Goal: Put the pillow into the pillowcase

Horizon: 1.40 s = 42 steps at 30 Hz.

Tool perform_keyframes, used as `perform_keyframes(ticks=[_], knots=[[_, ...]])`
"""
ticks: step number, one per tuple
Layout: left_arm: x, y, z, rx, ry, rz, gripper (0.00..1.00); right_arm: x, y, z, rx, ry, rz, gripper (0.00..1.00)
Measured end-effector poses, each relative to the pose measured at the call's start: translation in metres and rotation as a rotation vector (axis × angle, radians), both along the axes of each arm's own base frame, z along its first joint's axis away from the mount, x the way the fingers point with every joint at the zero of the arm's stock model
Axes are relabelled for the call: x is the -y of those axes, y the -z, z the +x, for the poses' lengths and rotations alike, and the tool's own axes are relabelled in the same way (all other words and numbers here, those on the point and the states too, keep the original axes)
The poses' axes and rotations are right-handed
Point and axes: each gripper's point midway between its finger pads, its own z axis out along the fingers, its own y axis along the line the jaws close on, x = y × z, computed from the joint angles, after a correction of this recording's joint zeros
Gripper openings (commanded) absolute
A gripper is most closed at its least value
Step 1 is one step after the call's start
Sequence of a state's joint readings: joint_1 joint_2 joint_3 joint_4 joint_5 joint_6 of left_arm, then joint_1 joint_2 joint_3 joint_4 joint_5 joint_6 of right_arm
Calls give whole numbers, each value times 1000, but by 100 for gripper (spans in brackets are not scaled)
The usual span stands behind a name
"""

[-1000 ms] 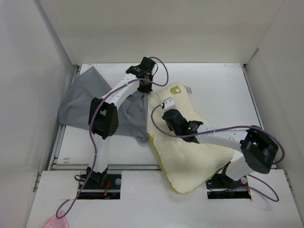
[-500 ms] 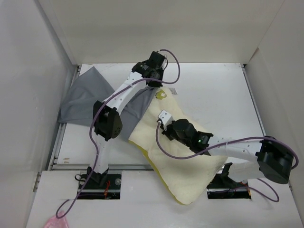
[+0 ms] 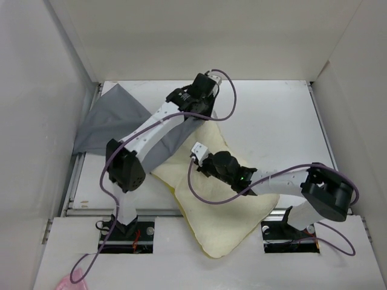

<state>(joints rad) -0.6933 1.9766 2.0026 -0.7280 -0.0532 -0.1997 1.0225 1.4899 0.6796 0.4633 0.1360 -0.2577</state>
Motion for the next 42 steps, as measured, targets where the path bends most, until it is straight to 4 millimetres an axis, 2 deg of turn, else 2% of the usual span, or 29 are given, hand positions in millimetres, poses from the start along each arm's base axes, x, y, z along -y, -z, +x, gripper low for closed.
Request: perform_keyframes(ticks=[6, 9, 12, 15, 19, 24, 27, 29, 32, 33, 34, 36, 42], knots=[[-23, -40, -72, 82, 23, -105, 0, 3, -26, 27, -12, 89, 176, 0], [-33, -40, -101, 90, 18, -171, 0, 21, -38, 57, -66, 134, 292, 0], [-34, -18, -122, 53, 10, -226, 0, 45, -45, 85, -102, 240, 361, 0], [-35, 25, -140, -36, -18, -215, 0, 57, -51, 103, -145, 329, 399, 0], [-52, 77, -168, -173, -78, -138, 0, 76, -62, 125, -161, 420, 448, 0], [-65, 94, -180, -241, -161, -109, 2, 106, -59, 144, -179, 511, 476, 0], [-70, 97, -182, -256, -195, -97, 0, 109, -57, 145, -186, 524, 476, 0], [-71, 92, -179, -244, -215, -92, 0, 111, -54, 144, -193, 538, 466, 0], [-70, 65, -161, -183, -247, -116, 0, 121, -44, 140, -227, 584, 426, 0], [-68, 50, -151, -150, -258, -140, 0, 128, -40, 138, -239, 612, 404, 0], [-65, 24, -133, -87, -281, -193, 0, 138, -35, 137, -253, 656, 370, 0], [-69, -7, -110, -9, -312, -235, 0, 155, -27, 133, -310, 748, 288, 0], [-86, -109, -33, 237, -394, -363, 0, 235, -42, 123, -363, 1159, 89, 0]])
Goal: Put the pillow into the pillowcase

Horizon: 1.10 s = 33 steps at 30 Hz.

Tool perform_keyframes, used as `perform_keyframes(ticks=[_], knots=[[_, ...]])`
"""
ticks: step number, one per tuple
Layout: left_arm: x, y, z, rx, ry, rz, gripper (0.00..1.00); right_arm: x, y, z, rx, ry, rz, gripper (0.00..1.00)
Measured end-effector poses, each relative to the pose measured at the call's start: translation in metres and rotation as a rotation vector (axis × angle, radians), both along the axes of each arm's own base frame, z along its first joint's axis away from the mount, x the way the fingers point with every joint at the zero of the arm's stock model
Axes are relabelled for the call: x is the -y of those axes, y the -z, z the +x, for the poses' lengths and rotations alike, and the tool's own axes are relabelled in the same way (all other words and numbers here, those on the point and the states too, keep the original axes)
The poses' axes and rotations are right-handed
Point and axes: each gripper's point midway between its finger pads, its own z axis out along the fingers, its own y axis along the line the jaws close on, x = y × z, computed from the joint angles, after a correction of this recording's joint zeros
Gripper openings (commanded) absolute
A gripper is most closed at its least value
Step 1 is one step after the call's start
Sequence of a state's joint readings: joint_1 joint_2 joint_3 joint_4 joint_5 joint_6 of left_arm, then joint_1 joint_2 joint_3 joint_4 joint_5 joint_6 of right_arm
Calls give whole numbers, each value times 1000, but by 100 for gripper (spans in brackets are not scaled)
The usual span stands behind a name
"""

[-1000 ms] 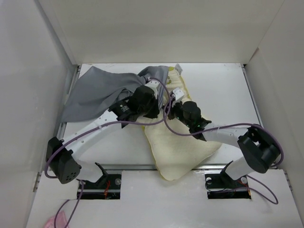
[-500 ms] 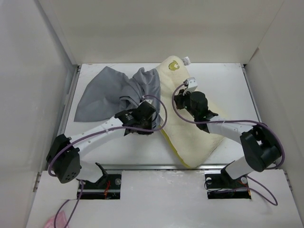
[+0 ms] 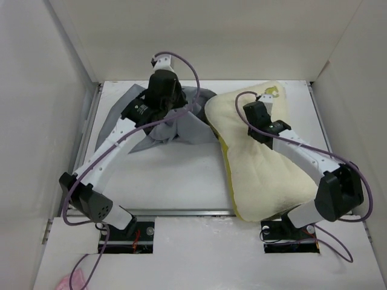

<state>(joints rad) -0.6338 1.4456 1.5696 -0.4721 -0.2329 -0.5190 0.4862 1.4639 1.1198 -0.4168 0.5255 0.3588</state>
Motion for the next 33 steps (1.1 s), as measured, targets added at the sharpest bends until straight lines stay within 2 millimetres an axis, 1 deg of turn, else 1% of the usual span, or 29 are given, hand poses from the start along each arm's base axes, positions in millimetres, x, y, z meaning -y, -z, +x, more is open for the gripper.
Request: perform_keyframes(ticks=[2, 3, 5, 7, 9, 11, 13, 15, 17, 20, 22, 23, 25, 27, 30, 32, 33], knots=[[-6, -21, 22, 55, -29, -10, 0, 25, -2, -7, -28, 95, -54, 0], [-8, -27, 31, 71, -37, -9, 0, 37, -1, -12, -44, 132, -78, 0], [-13, -27, 49, 80, -53, 2, 0, 59, 0, -24, -86, 187, -112, 0], [-16, -15, 63, 59, -56, 22, 0, 75, -4, -33, -105, 216, -122, 0], [-18, 5, 73, 15, -43, 46, 0, 88, -14, -37, -83, 241, -104, 0], [-18, 25, 78, -28, -16, 64, 0, 99, -24, -38, -60, 261, -93, 0], [-17, 44, 77, -67, 17, 72, 0, 110, -27, -37, -56, 290, -105, 0], [-13, 62, 68, -107, 66, 68, 0, 119, -17, -30, -90, 320, -135, 0], [-10, 82, 56, -146, 107, 66, 0, 124, 2, -19, -148, 341, -167, 0], [-9, 113, 34, -221, 151, 79, 0, 127, 38, -6, -241, 351, -210, 0], [-11, 127, 23, -256, 166, 89, 0, 125, 51, -3, -268, 333, -233, 0], [-11, 133, 19, -272, 170, 95, 0, 122, 51, -3, -267, 316, -246, 0], [-14, 140, 15, -292, 166, 106, 0, 111, 43, -6, -230, 265, -253, 0], [-16, 142, 14, -299, 158, 115, 0, 86, 25, -12, -174, 169, -227, 0], [-17, 142, 15, -298, 150, 117, 0, 37, -10, -28, -59, -8, -157, 0], [-17, 141, 16, -297, 144, 114, 0, 6, -25, -42, -13, -118, -127, 0], [-17, 141, 16, -296, 143, 112, 0, -12, -28, -49, -3, -177, -115, 0]])
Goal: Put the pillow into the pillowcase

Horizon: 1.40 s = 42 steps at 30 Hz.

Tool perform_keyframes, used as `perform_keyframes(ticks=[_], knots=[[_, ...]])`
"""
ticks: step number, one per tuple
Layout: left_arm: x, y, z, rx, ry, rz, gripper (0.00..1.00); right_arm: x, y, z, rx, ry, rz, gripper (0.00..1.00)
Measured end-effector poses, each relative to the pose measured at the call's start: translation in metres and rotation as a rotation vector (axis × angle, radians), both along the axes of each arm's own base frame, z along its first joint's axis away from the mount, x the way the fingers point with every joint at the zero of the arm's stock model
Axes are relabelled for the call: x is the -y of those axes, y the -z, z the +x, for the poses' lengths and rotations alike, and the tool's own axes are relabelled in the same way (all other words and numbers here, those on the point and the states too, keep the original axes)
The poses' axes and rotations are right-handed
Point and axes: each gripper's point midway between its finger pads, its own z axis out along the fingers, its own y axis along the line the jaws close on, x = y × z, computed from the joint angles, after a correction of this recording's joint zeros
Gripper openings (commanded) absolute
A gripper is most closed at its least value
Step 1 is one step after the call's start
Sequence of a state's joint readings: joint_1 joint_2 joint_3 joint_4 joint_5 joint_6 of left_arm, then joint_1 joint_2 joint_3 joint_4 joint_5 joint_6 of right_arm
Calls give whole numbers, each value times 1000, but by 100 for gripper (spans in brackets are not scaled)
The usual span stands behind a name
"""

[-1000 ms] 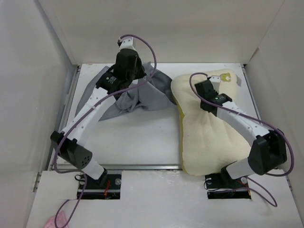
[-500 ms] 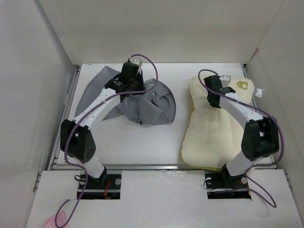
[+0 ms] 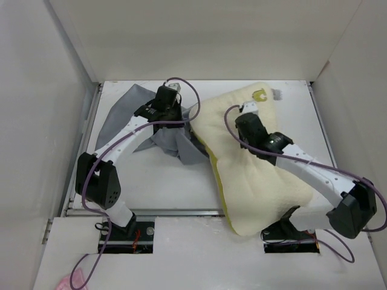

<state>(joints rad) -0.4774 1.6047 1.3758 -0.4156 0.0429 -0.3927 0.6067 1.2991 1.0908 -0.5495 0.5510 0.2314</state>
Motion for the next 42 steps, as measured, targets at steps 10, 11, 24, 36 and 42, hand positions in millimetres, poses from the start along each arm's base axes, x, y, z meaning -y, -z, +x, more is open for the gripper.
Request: perform_keyframes(ticks=[10, 11, 24, 36, 42], knots=[[-9, -26, -6, 42, -49, -19, 0, -62, 75, -31, -178, -136, -72, 0], [-10, -32, -7, 55, -55, -26, 0, -61, 81, -31, -184, -119, -77, 0], [4, -72, -35, 124, -17, -107, 14, -82, 78, -27, -132, -128, -107, 0], [22, -46, -44, 51, 50, 54, 100, -122, 70, -40, -80, -366, 63, 92], [21, -72, 50, 151, -33, 121, 100, -115, 52, -38, -25, -351, 74, 100]])
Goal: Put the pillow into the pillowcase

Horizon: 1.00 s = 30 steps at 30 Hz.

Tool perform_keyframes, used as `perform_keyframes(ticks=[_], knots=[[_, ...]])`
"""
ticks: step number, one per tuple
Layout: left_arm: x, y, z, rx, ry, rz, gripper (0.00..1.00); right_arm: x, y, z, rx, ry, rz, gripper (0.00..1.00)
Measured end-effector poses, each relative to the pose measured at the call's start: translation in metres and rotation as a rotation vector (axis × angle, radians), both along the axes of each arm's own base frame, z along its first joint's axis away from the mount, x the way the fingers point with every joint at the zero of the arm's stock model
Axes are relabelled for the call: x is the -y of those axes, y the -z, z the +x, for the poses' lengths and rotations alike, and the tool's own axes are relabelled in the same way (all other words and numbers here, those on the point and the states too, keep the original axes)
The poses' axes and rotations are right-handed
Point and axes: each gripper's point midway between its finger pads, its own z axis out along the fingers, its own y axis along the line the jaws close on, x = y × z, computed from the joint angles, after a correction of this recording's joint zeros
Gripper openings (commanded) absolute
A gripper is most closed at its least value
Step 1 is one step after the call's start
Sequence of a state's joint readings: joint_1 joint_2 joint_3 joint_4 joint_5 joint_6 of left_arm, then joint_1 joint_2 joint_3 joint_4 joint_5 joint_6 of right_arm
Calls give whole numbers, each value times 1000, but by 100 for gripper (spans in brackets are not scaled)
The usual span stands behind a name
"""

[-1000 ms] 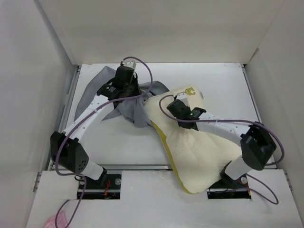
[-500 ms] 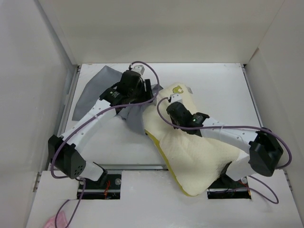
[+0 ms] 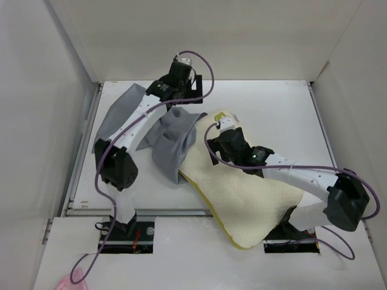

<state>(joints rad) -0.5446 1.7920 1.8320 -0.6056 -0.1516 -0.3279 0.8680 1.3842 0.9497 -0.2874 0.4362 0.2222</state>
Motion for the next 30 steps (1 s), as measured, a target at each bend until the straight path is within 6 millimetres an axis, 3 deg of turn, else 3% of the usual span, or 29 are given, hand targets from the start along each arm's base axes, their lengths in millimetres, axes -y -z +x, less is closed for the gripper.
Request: perform_keyframes(ticks=[2, 5, 8, 10, 12, 13, 16, 17, 20, 23, 25, 26, 27, 30], knots=[[2, 10, 26, -7, 4, 24, 100, 4, -10, 4, 15, 21, 33, 100], [0, 54, 46, -82, 22, 80, 99, 24, -27, 26, 19, 99, 112, 100], [-1, 103, 39, -198, 71, 131, 95, 61, -44, 65, 37, 232, 179, 100], [-1, 128, 24, -269, 112, 146, 88, 77, -53, 84, 55, 286, 198, 100], [0, 140, 11, -315, 147, 157, 74, 76, -59, 102, 67, 294, 217, 100], [2, 142, 9, -320, 158, 156, 55, 70, -61, 111, 72, 289, 226, 100], [7, 141, 9, -316, 183, 149, 21, 56, -53, 138, 60, 263, 240, 100], [9, 141, 11, -315, 190, 152, 0, 52, -47, 148, 51, 253, 242, 100], [16, 142, 21, -302, 200, 149, 0, 41, -22, 173, 4, 231, 240, 100], [19, 149, 22, -312, 211, 148, 0, 35, 11, 183, -63, 204, 233, 88], [20, 149, 22, -313, 220, 141, 0, 28, 29, 180, -110, 162, 235, 48], [21, 147, 24, -308, 224, 134, 0, 22, 33, 179, -122, 134, 248, 19], [23, 142, 26, -295, 229, 127, 0, 17, 35, 177, -127, 102, 262, 0], [31, 118, 37, -237, 243, 98, 0, 1, 29, 170, -108, -10, 322, 0]])
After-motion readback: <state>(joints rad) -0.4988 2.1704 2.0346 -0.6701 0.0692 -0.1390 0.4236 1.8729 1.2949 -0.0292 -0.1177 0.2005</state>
